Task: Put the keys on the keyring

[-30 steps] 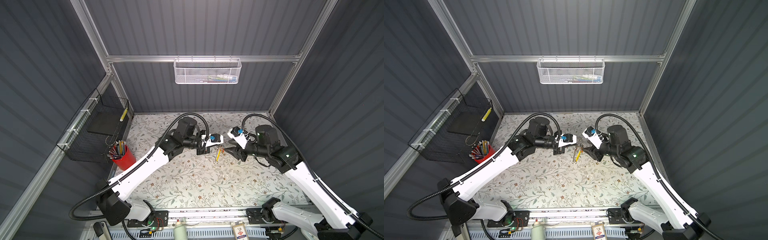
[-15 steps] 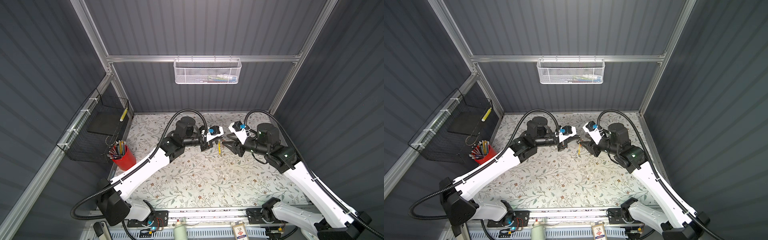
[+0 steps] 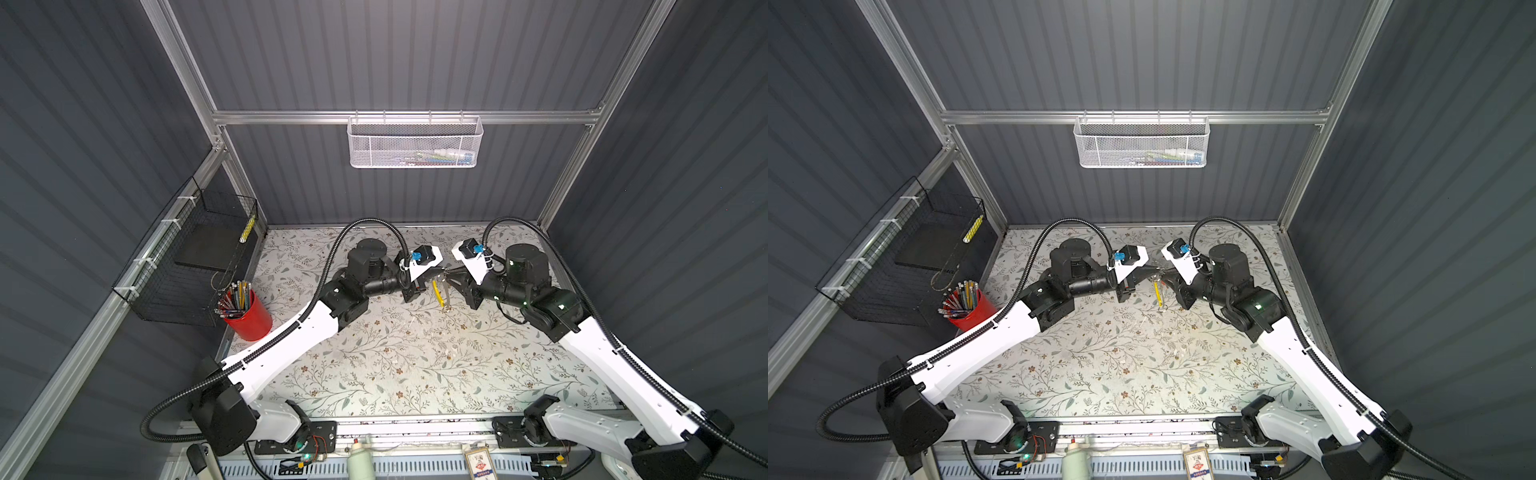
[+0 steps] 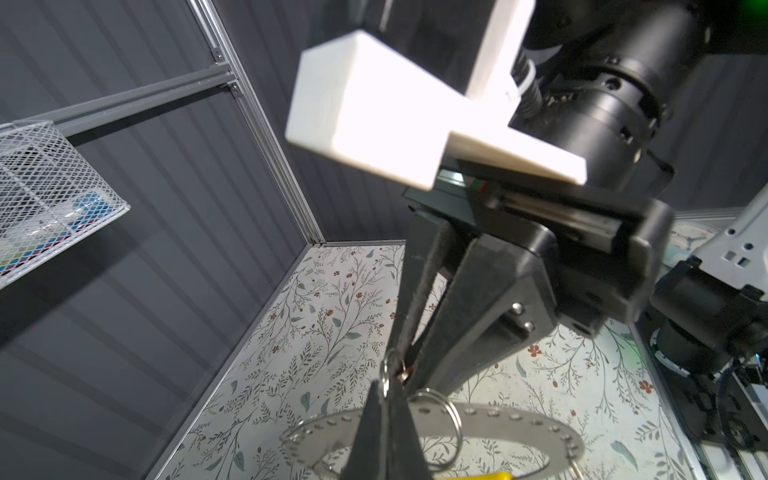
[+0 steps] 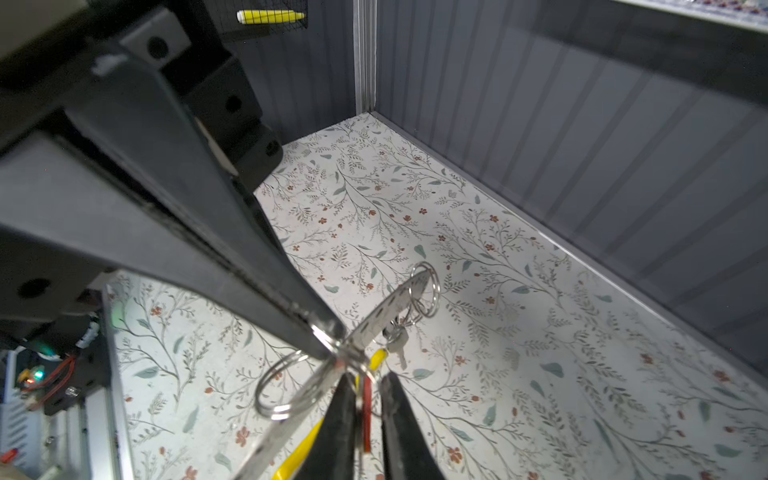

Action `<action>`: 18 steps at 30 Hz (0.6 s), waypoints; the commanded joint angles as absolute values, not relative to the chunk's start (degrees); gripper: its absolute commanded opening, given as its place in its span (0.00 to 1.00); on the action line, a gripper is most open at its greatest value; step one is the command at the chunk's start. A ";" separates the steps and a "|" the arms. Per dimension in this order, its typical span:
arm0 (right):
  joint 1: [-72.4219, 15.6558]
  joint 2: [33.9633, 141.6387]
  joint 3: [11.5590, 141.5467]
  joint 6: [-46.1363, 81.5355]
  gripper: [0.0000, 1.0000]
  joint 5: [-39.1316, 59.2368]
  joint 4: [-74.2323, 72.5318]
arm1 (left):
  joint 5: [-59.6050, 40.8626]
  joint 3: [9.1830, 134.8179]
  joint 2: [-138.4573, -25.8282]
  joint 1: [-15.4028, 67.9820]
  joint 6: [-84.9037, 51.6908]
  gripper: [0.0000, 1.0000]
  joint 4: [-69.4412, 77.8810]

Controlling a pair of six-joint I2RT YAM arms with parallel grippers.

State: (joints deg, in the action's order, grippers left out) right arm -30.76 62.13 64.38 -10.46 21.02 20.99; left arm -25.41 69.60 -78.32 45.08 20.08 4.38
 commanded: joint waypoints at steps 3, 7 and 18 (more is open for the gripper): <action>-31.18 62.46 64.42 -11.39 0.07 25.54 19.66 | -24.62 67.40 -76.20 45.53 14.09 0.00 13.65; -31.19 63.36 64.94 -12.41 0.04 28.00 20.21 | -25.47 65.53 -75.97 45.53 11.82 0.00 17.69; -29.99 61.01 63.64 -14.84 0.40 25.77 22.74 | -29.66 63.43 -75.54 45.17 10.89 0.00 19.07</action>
State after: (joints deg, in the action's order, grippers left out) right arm -30.41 64.36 64.60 -13.67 26.37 21.74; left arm -26.65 63.35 -77.38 45.04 11.29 16.60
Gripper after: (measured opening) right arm 0.376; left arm 0.047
